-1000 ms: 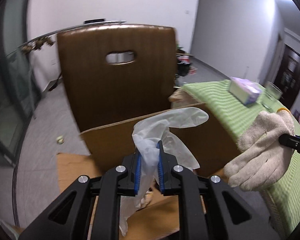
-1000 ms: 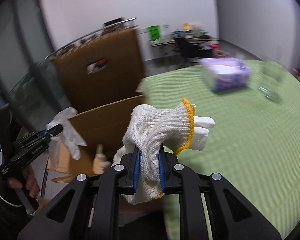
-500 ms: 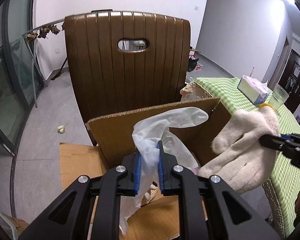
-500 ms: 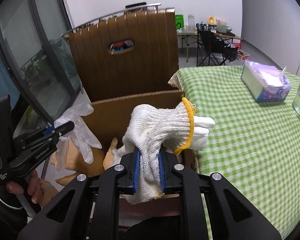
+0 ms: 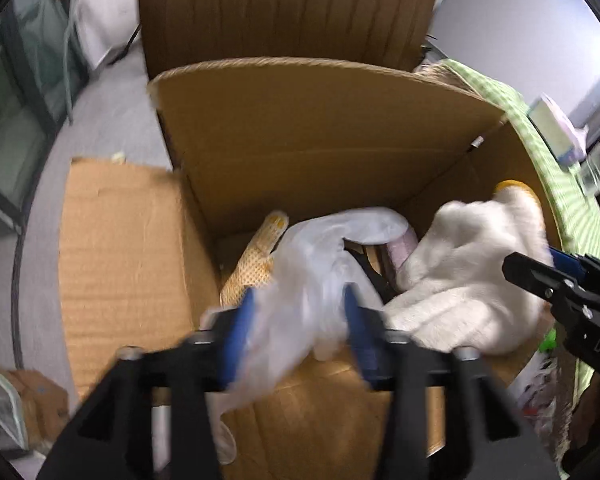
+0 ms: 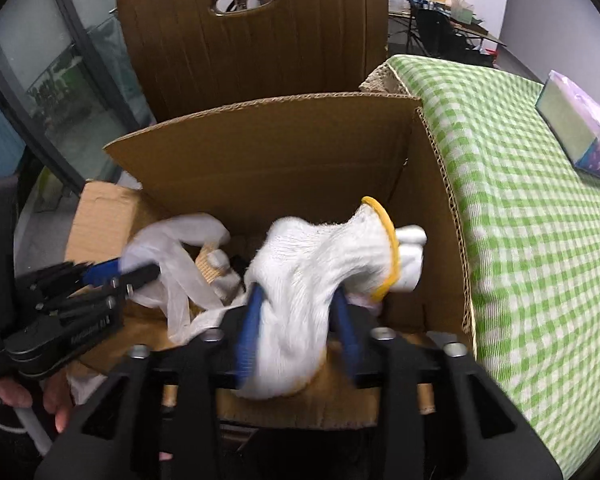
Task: Organize soft objects
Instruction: 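Open the left tool over the box while the right tool releases the white glove, then move both tools back over the table toward the remaining clothing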
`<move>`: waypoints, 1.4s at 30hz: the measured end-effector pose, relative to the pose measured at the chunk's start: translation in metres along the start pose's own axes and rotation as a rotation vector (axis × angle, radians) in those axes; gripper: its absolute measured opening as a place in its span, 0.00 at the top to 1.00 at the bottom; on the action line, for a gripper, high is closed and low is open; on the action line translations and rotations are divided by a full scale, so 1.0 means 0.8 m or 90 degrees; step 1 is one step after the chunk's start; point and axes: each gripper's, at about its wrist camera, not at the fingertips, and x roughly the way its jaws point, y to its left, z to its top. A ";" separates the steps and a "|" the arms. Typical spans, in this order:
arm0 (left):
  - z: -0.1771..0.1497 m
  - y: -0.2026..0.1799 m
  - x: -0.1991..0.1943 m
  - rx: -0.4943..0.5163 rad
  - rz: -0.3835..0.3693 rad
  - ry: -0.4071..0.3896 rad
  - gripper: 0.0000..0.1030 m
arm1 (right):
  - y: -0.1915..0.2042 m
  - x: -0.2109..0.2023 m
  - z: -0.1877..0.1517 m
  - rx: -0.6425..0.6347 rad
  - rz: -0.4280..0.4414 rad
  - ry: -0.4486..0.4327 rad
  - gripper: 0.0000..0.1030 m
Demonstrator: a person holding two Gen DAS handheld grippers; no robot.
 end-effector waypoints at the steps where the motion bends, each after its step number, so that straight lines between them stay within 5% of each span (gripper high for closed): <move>1: 0.000 0.001 -0.001 -0.001 0.006 -0.004 0.53 | 0.000 0.002 0.003 0.001 0.000 -0.005 0.50; 15: 0.004 -0.006 -0.020 0.022 0.019 -0.046 0.46 | -0.002 -0.026 0.004 0.010 0.004 -0.039 0.50; 26: 0.002 -0.035 -0.109 0.042 0.009 -0.256 0.38 | -0.007 -0.119 -0.015 0.010 -0.024 -0.209 0.41; 29: -0.004 -0.046 -0.134 0.055 0.000 -0.318 0.34 | -0.007 -0.150 -0.024 0.010 -0.053 -0.284 0.30; 36: -0.032 -0.069 -0.194 0.110 0.007 -0.512 0.06 | -0.009 -0.197 -0.056 0.005 -0.119 -0.439 0.15; 42: -0.042 -0.086 -0.209 0.142 -0.005 -0.544 0.07 | -0.018 -0.205 -0.062 0.029 -0.136 -0.449 0.13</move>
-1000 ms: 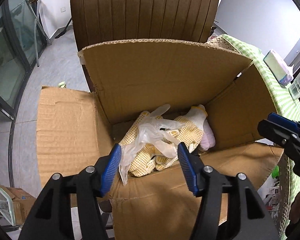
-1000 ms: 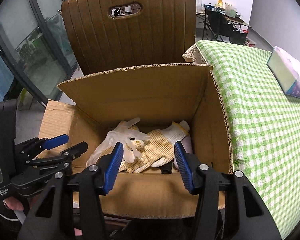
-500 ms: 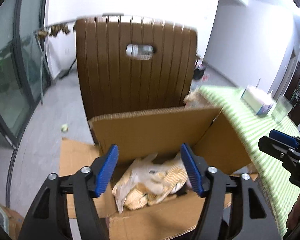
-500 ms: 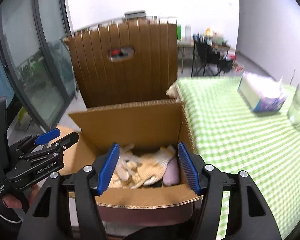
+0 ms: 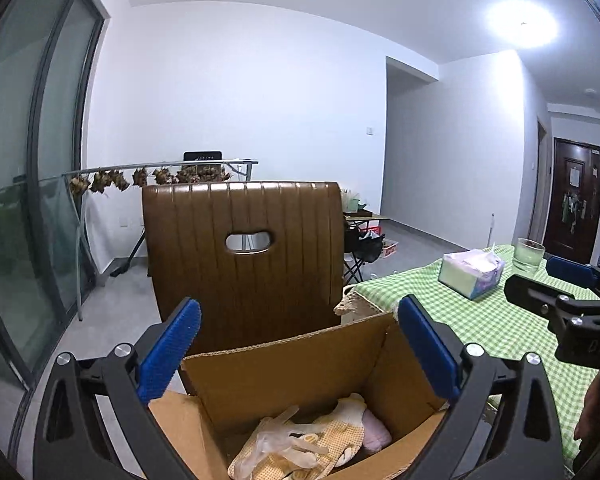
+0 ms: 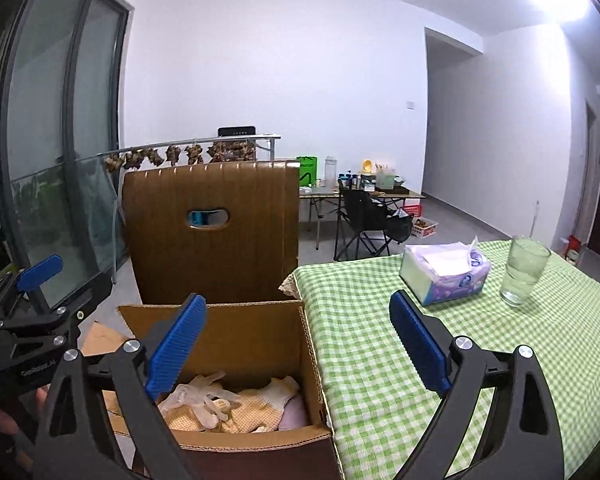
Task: Organize soft objects
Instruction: 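Move both tools back over the table toward the remaining clothing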
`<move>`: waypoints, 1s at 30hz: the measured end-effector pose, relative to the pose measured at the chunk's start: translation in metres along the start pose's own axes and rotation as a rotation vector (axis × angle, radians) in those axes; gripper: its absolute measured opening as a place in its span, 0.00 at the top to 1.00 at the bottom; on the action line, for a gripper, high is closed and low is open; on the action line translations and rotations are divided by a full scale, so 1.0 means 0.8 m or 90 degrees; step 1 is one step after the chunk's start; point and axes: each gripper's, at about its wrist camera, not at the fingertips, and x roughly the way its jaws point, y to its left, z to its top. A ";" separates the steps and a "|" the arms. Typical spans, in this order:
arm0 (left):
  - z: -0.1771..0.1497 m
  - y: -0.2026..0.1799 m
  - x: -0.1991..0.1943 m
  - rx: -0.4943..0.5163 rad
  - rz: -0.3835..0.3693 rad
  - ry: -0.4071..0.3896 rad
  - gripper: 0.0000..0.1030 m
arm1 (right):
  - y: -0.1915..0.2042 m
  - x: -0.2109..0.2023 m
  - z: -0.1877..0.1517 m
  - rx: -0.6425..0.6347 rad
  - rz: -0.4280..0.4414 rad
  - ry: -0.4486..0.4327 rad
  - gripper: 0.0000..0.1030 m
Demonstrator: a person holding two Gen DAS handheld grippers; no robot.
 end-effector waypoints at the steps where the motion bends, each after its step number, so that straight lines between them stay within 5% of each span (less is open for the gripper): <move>1: 0.001 -0.003 -0.001 0.002 -0.001 0.000 0.07 | -0.001 0.001 0.000 0.001 -0.003 0.000 0.13; 20: -0.010 -0.021 -0.002 0.007 -0.043 0.016 0.07 | -0.029 -0.029 -0.022 0.042 -0.050 0.007 0.13; 30: -0.017 -0.089 0.005 0.044 -0.136 0.033 0.07 | -0.107 -0.083 -0.055 0.113 -0.165 0.017 0.13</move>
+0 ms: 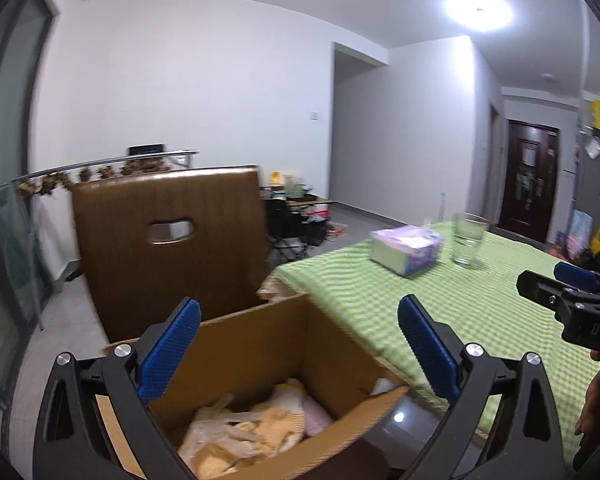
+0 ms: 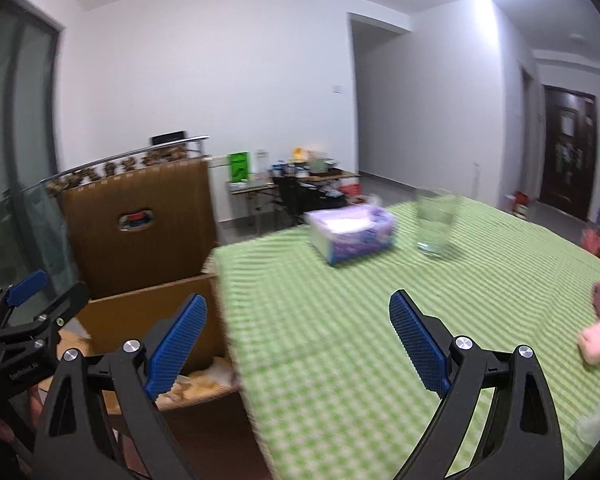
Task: Organize soft objects
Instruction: 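Move both tools back over the table toward the remaining clothing, then grasp the clear plastic glove with the left tool while the right tool grasps the black-grey glove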
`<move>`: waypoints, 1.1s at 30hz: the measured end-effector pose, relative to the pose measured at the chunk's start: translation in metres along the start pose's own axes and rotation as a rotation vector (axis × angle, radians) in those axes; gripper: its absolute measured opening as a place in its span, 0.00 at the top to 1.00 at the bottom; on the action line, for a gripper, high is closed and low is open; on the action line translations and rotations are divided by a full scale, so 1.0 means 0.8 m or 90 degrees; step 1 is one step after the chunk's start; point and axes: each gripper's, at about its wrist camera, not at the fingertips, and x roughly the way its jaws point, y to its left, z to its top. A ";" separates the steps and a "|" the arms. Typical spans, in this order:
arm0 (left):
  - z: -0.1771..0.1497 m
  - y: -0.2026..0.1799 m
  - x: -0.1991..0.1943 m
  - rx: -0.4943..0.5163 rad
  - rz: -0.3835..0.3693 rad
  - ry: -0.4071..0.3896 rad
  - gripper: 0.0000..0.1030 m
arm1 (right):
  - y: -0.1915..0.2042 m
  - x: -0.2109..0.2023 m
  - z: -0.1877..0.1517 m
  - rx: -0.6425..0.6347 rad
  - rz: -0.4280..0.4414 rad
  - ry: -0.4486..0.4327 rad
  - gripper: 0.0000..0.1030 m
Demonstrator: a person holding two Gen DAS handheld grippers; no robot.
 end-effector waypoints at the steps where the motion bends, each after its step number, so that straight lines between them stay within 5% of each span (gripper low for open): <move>1: 0.000 -0.014 0.003 0.010 -0.017 0.001 0.07 | -0.011 -0.004 -0.002 0.010 -0.014 0.002 0.13; 14: 0.003 -0.236 0.005 0.105 -0.298 0.008 0.07 | -0.232 -0.153 -0.066 0.167 -0.307 0.047 0.13; 24: -0.025 -0.414 -0.022 0.179 -0.476 0.047 0.07 | -0.339 -0.299 -0.129 0.279 -0.484 0.051 0.13; 27: -0.037 -0.469 -0.021 0.209 -0.506 0.092 0.07 | -0.362 -0.328 -0.143 0.302 -0.517 0.059 0.13; 33: -0.073 -0.581 0.016 0.254 -0.525 0.266 0.07 | -0.406 -0.349 -0.154 0.327 -0.546 0.087 0.13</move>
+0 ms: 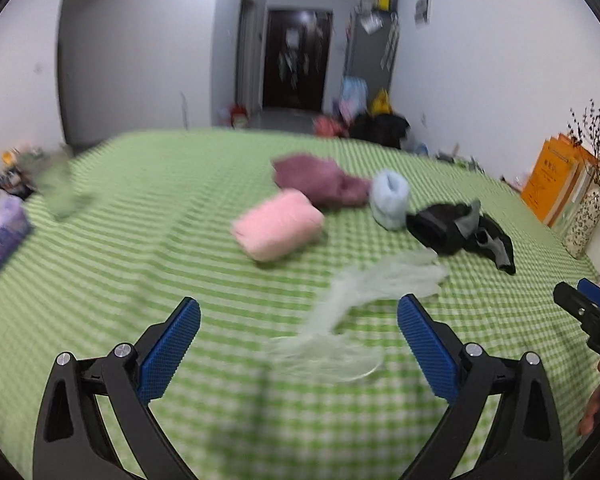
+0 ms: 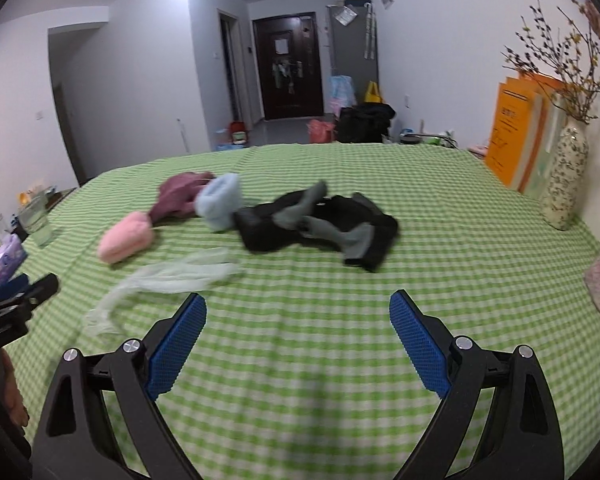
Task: Organize soft objects
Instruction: 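Grasp the clear plastic glove with the left tool while the right tool grasps the black-grey glove, then carry the clear glove in the left tool while the right tool carries the black glove to the box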
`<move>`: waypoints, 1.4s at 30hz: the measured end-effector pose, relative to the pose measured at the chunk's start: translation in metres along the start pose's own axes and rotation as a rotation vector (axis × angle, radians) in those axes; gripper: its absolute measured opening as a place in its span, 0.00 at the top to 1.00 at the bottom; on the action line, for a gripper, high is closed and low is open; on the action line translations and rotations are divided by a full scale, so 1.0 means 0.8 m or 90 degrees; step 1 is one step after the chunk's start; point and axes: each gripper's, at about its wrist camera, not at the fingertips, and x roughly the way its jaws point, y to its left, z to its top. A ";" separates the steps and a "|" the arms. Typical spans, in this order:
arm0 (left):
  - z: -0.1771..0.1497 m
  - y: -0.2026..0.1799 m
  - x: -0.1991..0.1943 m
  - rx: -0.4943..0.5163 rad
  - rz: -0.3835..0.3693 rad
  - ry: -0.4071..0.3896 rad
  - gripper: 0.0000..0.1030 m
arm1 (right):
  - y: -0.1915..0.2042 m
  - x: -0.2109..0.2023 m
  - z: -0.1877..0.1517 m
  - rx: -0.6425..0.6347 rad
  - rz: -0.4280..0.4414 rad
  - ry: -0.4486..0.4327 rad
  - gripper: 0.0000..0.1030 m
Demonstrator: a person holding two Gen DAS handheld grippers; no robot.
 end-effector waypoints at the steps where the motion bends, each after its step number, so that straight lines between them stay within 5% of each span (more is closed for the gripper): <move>1: 0.003 -0.005 0.013 0.006 -0.006 0.018 0.07 | -0.006 0.005 0.003 0.003 -0.003 0.008 0.13; 4: 0.008 -0.023 0.066 0.032 -0.012 0.108 0.07 | -0.024 0.030 0.015 0.018 -0.010 0.035 0.13; 12: 0.029 -0.043 0.128 0.018 0.009 0.137 0.10 | -0.046 0.109 0.063 0.004 -0.008 0.077 0.13; 16: 0.027 -0.054 0.141 0.034 0.002 0.149 0.38 | -0.051 0.157 0.084 -0.021 -0.075 0.098 0.13; 18: 0.026 -0.062 0.137 0.068 -0.010 0.149 0.63 | -0.056 0.180 0.090 -0.029 -0.095 0.117 0.13; 20: 0.022 -0.077 0.132 0.117 -0.015 0.140 0.78 | -0.060 0.199 0.091 -0.035 -0.106 0.133 0.23; 25: 0.026 -0.093 0.104 0.138 -0.060 0.112 0.94 | -0.063 0.224 0.084 -0.058 -0.112 0.174 0.45; 29: 0.035 -0.092 0.069 0.127 -0.079 0.074 0.99 | -0.070 0.209 0.079 -0.052 -0.088 0.170 0.84; 42: 0.047 -0.059 -0.083 0.099 -0.087 -0.051 1.00 | -0.043 0.004 0.056 -0.066 -0.021 0.020 0.88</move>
